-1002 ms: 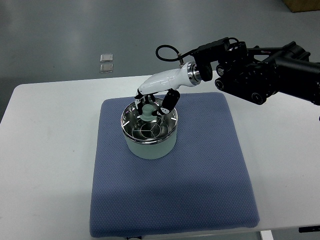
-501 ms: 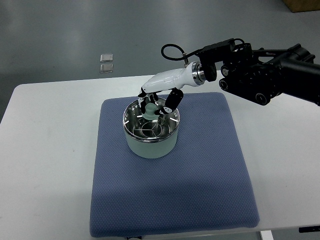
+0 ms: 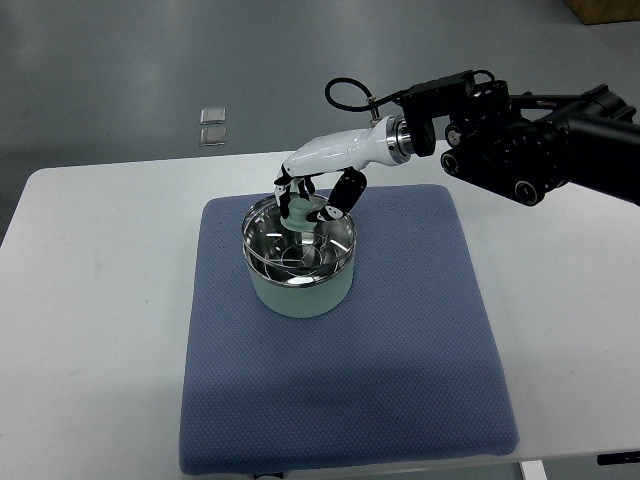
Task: Open lid and place right of pot
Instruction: 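Lift the glass lid up off the pot with the right hand, then carry the lid beside the pot and lower it onto the mat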
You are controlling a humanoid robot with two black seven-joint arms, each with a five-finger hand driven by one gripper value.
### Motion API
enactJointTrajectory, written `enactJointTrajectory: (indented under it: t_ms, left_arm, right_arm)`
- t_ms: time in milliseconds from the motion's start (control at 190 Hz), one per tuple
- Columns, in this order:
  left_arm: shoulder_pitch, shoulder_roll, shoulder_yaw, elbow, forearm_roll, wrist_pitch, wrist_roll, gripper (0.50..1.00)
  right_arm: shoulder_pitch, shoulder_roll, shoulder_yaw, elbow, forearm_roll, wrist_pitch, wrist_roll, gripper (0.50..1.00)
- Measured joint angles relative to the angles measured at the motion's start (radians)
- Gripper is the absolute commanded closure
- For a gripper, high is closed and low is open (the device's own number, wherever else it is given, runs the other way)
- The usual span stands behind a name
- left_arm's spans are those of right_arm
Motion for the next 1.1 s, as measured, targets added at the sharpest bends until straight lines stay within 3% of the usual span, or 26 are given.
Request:
enactJointTrajectory:
  t_ms: [585,1102]
  left_arm:
    - [0.000,0.000,0.001,-0.001,0.002,0.000,0.000,0.500]
    - [-0.001,0.000,0.001,-0.003,0.003,0.000,0.000,0.500]
  right_arm:
    - [0.055,-0.068,-0.001,0.057,0.014,0.019,0.000,1.000]
    - [-0.011,-0.301,-0.005,0.068,0.012,0.025,0.000,1.000]
